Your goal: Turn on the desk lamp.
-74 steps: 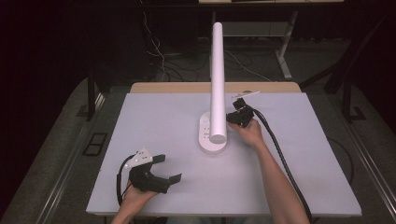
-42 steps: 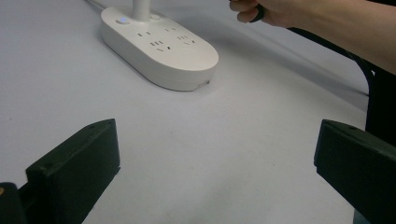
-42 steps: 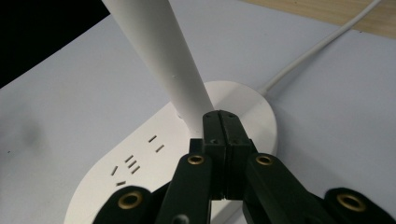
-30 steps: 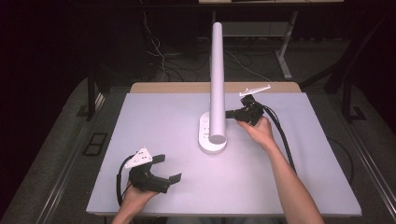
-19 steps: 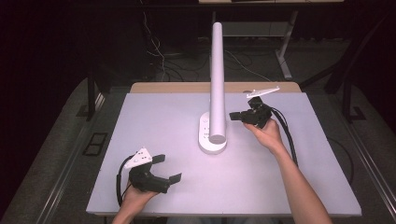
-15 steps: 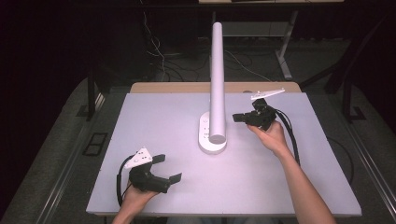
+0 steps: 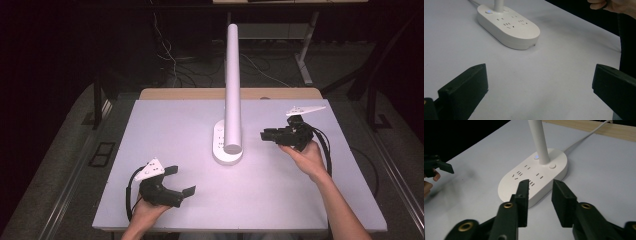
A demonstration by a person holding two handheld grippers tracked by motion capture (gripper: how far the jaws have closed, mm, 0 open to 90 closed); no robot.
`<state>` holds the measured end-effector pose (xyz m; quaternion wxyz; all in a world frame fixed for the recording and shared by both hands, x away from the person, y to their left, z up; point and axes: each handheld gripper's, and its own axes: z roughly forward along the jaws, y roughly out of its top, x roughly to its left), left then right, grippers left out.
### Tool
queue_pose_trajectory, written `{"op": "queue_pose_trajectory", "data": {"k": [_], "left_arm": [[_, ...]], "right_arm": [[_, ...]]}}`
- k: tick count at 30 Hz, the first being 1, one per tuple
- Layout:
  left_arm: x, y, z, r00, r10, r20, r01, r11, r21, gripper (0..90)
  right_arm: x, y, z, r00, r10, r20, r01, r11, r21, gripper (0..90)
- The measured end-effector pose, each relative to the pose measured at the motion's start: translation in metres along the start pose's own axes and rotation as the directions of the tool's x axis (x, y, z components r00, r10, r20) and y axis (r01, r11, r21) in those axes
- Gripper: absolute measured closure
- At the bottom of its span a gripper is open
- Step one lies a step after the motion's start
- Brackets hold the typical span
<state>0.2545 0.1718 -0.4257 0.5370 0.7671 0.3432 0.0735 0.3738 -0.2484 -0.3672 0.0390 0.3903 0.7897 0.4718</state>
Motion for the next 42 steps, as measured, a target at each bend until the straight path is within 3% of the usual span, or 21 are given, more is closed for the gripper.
{"op": "queue_pose_trajectory", "data": {"k": [5, 8, 9, 11, 13, 15, 24, 42], "left_arm": [[0.000, 0.000, 0.000, 1.0000, 0.000, 0.000, 0.000, 1.0000, 0.000, 0.0], [0.000, 0.000, 0.000, 1.0000, 0.001, 0.000, -0.001, 1.0000, 0.000, 0.0], [0.000, 0.000, 0.000, 1.0000, 0.001, 0.000, -0.001, 1.0000, 0.000, 0.0], [0.000, 0.000, 0.001, 1.0000, 0.002, -0.002, -0.002, 1.0000, 0.002, 0.0], [0.000, 0.000, 0.001, 1.0000, 0.004, -0.001, -0.004, 1.0000, 0.001, 0.0], [0.000, 0.000, 0.001, 1.0000, 0.005, -0.001, -0.005, 1.0000, 0.005, 0.0], [0.000, 0.000, 0.001, 1.0000, 0.005, -0.002, -0.005, 1.0000, 0.005, 0.0], [-0.001, 0.001, 0.002, 1.0000, 0.008, 0.003, -0.008, 0.9999, 0.008, 0.0]], "right_arm": [[0.006, -0.011, -0.011, 0.9999, 0.009, 0.010, -0.009, 1.000, -0.021, 47.1], [0.010, -0.019, -0.017, 0.9994, 0.018, 0.028, -0.018, 1.000, -0.013, 28.1], [0.010, -0.019, -0.017, 0.9994, 0.018, 0.028, -0.018, 1.000, -0.013, 28.1], [0.014, -0.024, -0.021, 0.9986, 0.027, 0.045, -0.026, 1.000, -0.008, 13.5], [0.016, -0.030, -0.024, 0.9984, 0.027, 0.051, -0.026, 1.000, -0.007, 10.1], [0.018, -0.037, -0.027, 0.9988, 0.028, 0.040, -0.029, 1.000, 0.007, 0.6], [0.025, -0.074, -0.046, 0.9974, 0.049, 0.053, -0.047, 0.998, -0.035, 0.4], [0.036, -0.120, -0.063, 0.9926, 0.088, 0.084, -0.082, 0.994, -0.066, 0.5]]}}
